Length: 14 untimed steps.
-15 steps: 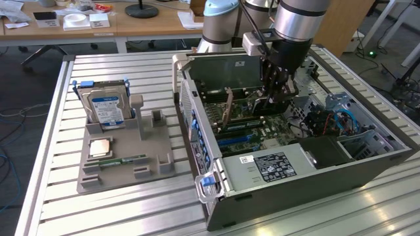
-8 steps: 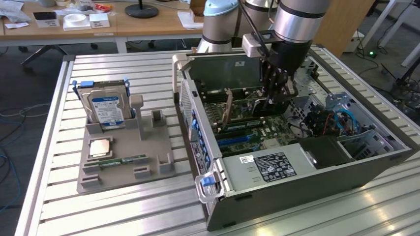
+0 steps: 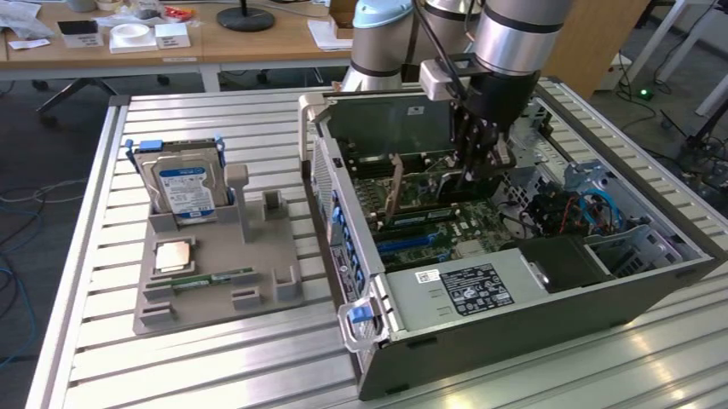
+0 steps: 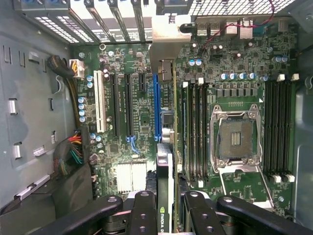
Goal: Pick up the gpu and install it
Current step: 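Insert the gpu into the slot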
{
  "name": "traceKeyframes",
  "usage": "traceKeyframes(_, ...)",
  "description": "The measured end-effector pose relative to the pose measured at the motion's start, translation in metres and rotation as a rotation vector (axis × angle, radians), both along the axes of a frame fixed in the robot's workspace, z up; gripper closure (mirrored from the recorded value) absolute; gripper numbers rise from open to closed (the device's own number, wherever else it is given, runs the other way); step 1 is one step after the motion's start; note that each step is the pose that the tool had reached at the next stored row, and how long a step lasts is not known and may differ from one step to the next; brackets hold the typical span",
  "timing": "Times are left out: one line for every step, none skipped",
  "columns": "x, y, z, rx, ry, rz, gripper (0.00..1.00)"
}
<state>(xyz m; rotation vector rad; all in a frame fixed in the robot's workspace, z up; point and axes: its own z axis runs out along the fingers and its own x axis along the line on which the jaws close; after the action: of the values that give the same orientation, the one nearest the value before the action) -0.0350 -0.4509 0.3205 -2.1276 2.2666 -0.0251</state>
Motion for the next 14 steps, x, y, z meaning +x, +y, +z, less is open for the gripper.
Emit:
traceKeyframes(0.0,0.0,-0.0003,-0.0002,0.0001,0.0,0.74)
traceKeyframes(0.0,0.0,-0.0006,-0.0003,0.0001,0.0,0.74)
traceKeyframes(0.0,0.0,-0.0006,-0.0004,0.0002,0.0,0.74)
traceKeyframes(0.0,0.0,-0.0006,-0.0004,0.0002,0.0,0.74)
traceKeyframes(0.0,0.0,-0.0007,-0.0003,0.0001,0.0,0.74)
traceKeyframes(0.0,0.0,-0.0007,-0.0003,0.0001,0.0,0.74)
traceKeyframes(0.0,0.0,-0.0007,-0.0003,0.0001,0.0,0.74)
traceKeyframes(0.0,0.0,-0.0007,-0.0002,0.0001,0.0,0.74)
traceKeyframes(0.0,0.0,-0.0012,0.0001,0.0,0.0,0.74)
traceKeyframes(0.0,0.0,-0.0018,0.0002,-0.0001,0.0,0.74)
traceKeyframes(-0.0001,0.0,-0.0024,0.0,0.0,0.0,0.74)
traceKeyframes(-0.0001,0.0,-0.003,-0.0002,0.0001,0.0,0.74)
traceKeyframes(-0.0001,0.0,-0.0039,-0.0002,0.0001,0.0,0.74)
traceKeyframes(-0.0002,0.0,-0.0047,-0.0001,0.0001,0.0,0.74)
